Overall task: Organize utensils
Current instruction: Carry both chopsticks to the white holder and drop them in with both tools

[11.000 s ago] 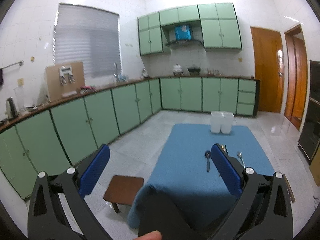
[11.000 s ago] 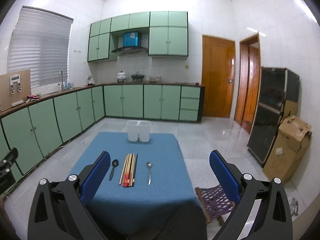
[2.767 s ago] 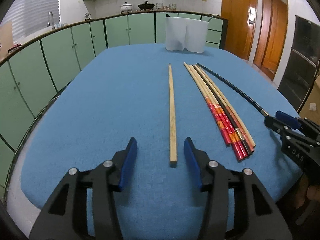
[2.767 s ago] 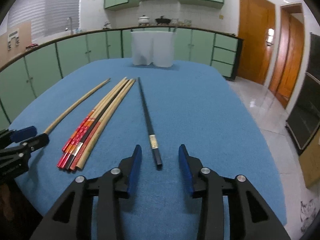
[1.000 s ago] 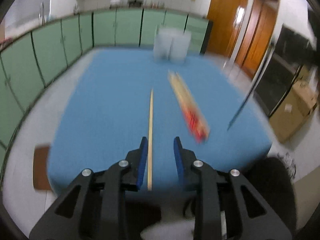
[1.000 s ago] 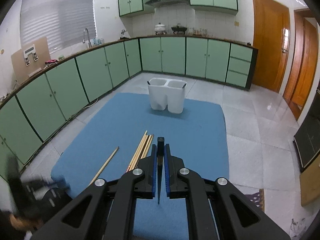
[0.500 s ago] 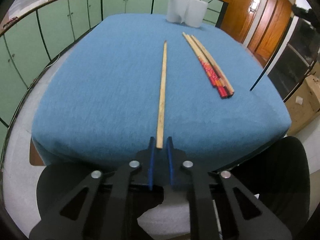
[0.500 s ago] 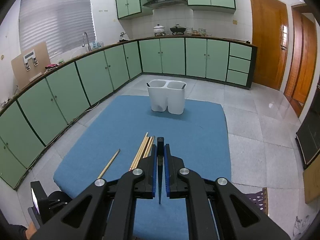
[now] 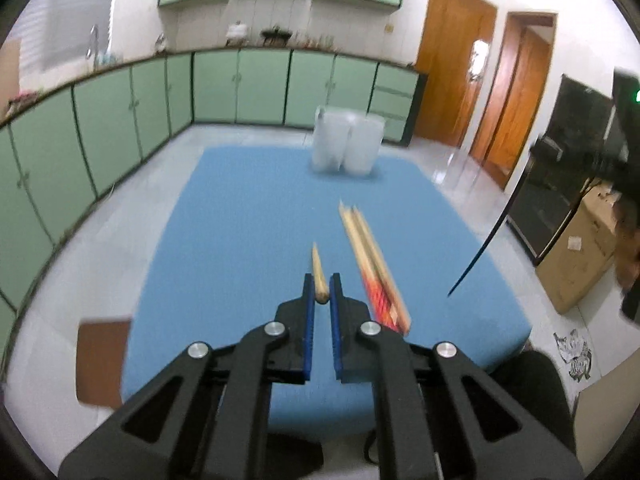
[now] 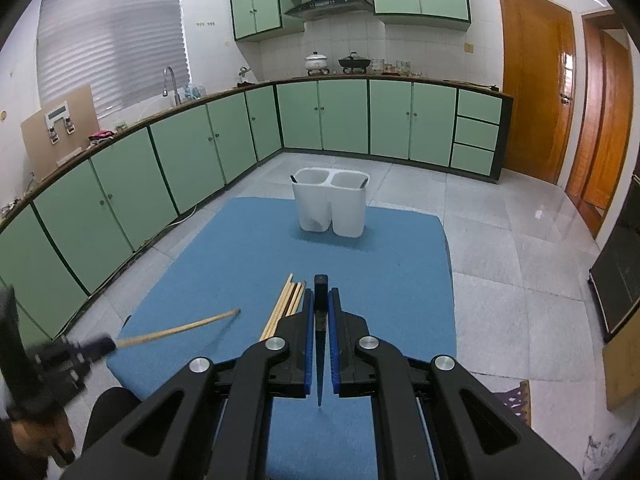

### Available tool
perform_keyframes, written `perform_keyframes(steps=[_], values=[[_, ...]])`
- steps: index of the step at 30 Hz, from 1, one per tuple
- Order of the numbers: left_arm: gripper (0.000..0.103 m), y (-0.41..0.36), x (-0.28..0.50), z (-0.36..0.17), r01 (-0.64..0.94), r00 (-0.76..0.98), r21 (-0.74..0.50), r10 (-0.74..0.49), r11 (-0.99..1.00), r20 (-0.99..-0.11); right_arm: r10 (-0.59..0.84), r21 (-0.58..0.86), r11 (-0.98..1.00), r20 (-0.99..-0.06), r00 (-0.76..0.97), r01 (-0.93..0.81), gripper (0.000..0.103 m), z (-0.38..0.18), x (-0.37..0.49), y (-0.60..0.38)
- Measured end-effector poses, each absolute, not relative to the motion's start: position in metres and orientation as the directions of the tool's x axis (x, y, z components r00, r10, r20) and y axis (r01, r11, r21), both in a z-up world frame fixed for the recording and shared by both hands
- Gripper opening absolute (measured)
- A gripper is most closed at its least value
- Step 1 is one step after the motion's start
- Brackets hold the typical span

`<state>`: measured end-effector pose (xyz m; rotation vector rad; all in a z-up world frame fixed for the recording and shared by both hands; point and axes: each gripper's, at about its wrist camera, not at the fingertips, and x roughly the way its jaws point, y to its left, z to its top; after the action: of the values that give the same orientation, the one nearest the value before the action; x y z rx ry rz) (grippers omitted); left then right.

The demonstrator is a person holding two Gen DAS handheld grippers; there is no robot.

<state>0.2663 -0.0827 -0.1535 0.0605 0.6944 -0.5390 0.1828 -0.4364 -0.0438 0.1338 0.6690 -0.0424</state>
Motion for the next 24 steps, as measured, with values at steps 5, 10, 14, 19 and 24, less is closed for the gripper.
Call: perform_keyframes(steps=[5,10,14,19,24], values=[[0.006,-0.102,0.299,-0.1,0.533,0.667,-0.086,-0.48,0.842,-0.57,0.005,0.1,0.992,-0.619,0.786,0.073,0.007,-0.026,0.196,-0.437],[0.006,-0.129,0.335,-0.066,0.569,0.652,-0.064,-0.498,0.82,-0.572,0.002,0.082,0.995,-0.622,0.783,0.062,0.007,-0.005,0.217,-0.438],[0.006,-0.151,0.363,-0.046,0.595,0.632,-0.053,-0.507,0.802,-0.586,-0.001,0.079,0.995,-0.625,0.781,0.065,0.007,0.015,0.245,-0.445],[0.006,-0.184,0.396,-0.016,0.62,0.634,-0.019,-0.516,0.784,-0.576,-0.008,0.102,0.991,-0.627,0.779,0.092,0.007,0.04,0.292,-0.462],[0.006,-0.217,0.438,0.014,0.619,0.65,-0.023,-0.529,0.785,-0.546,-0.027,0.144,0.979,-0.616,0.788,0.146,0.007,0.067,0.351,-0.486]])
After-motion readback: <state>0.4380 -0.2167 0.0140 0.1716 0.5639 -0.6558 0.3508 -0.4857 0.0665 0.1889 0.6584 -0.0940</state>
